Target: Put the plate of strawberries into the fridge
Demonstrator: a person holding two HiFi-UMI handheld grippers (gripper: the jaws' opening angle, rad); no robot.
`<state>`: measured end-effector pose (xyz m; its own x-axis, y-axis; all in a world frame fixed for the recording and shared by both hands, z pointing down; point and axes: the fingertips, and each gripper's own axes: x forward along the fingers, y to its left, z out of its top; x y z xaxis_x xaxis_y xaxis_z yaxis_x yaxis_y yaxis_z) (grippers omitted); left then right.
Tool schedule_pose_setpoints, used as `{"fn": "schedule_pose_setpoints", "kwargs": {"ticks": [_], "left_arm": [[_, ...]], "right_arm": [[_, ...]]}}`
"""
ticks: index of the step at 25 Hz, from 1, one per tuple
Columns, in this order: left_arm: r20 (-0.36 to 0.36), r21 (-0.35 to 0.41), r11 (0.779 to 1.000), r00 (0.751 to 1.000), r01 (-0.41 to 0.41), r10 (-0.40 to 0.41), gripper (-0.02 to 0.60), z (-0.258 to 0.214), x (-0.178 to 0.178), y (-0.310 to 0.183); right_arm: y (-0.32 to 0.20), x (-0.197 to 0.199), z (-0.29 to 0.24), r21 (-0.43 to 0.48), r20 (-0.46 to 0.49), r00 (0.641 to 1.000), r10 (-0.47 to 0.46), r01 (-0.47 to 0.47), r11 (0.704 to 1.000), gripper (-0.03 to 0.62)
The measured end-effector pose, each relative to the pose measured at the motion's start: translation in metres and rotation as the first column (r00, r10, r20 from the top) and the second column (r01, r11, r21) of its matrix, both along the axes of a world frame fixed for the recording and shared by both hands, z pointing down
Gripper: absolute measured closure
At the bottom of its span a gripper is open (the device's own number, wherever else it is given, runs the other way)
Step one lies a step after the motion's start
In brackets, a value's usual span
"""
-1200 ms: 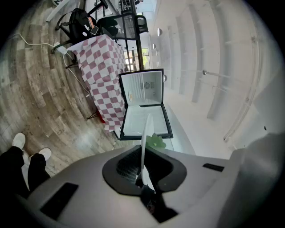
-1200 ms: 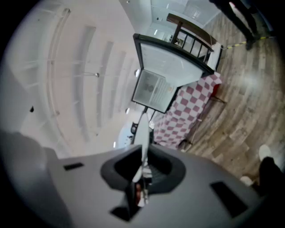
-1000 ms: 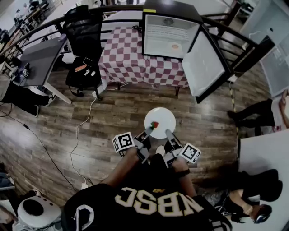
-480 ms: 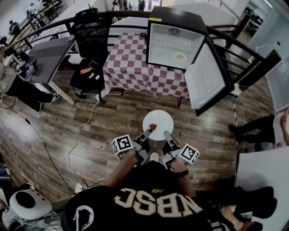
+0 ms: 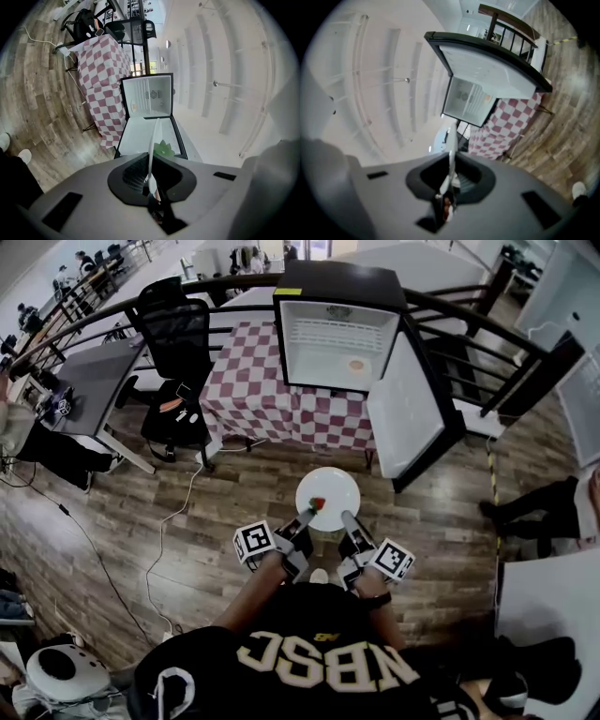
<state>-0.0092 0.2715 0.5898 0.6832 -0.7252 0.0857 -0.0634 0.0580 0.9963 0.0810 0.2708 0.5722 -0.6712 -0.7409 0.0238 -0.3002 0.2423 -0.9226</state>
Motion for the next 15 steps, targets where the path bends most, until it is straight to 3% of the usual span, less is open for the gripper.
{"fn": "schedule_pose_setpoints", "kwargs": {"ticks": [4,9,15], "left_arm": [[0.036,0.012,1.000,0.999,0.010,-0.010,0.548,0.000,0.009,-0.016],[0.050,-0.021,0.999,0.998,0.025,-0.023,0.546,0.009,0.006,-0.031],[0.048,-0.057,0.998,0.999,0.023,-0.020,0.546,0.019,0.007,-0.073]], "right_arm": [[-0.016,0.011,0.002,0.000,0.045,0.999,-0.009,0.009,1.000,0.546],[-0.023,0.015,0.034,-0.189,0.025,1.000,0.018,-0.013,0.982,0.546],[-0.065,0.014,0.044,-0.242,0.037,0.999,0.037,-0.027,0.970,0.546]]}}
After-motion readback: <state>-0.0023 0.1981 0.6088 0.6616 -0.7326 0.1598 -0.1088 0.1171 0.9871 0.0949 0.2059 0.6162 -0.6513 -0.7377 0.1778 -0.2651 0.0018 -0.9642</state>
